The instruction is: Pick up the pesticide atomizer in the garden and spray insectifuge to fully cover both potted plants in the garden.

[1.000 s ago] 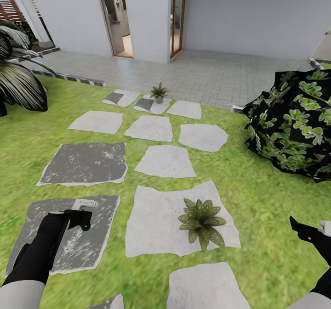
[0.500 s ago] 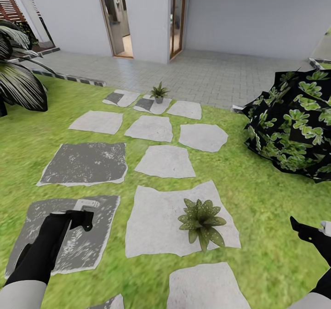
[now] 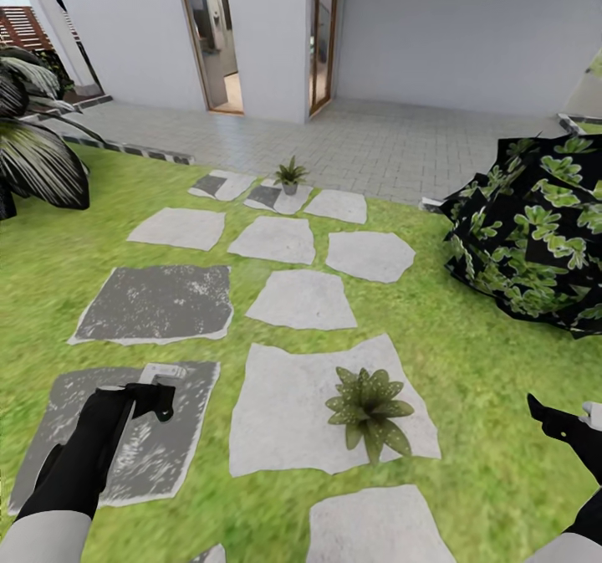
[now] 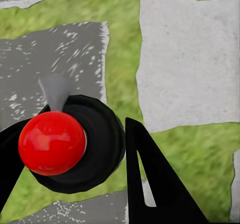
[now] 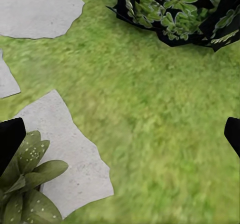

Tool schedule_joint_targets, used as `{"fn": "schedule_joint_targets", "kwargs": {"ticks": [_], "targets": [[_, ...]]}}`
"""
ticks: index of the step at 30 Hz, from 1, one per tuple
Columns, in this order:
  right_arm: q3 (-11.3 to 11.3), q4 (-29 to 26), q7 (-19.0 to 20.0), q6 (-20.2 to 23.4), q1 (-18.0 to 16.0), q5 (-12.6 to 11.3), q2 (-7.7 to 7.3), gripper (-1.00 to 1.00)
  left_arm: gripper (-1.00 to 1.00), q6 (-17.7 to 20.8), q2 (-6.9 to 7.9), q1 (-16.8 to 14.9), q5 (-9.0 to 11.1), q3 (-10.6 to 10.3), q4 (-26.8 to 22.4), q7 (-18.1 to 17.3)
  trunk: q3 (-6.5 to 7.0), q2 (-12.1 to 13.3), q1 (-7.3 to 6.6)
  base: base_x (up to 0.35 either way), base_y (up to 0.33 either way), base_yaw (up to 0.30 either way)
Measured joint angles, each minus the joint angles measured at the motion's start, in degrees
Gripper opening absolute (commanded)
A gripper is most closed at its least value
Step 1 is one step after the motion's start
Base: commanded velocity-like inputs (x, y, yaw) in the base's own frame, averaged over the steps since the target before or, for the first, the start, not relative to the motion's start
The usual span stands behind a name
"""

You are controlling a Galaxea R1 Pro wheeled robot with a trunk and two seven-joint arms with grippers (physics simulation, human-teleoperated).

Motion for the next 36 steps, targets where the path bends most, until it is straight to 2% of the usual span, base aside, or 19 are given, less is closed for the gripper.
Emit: {"fn": "schedule_joint_targets", "kwargs": {"ticks": [28, 36], "targets": [[0.0, 0.3, 0.0, 0.0, 0.0, 0.0, -0.01, 1.0, -1.0, 0.0, -0.01, 0.1, 0.0, 0.1, 0.0, 0.0, 2.61, 0.0, 0.0, 0.001, 0.317, 0.0], [0.0, 0.4, 0.0, 0.0, 0.0, 0.0, 0.0, 1.0, -1.0, 0.0, -0.01, 0.1, -0.1, 0.2, 0.0, 0.0, 3.35, 0.0, -0.03, 0.184, 0.264, 0.0]]}}
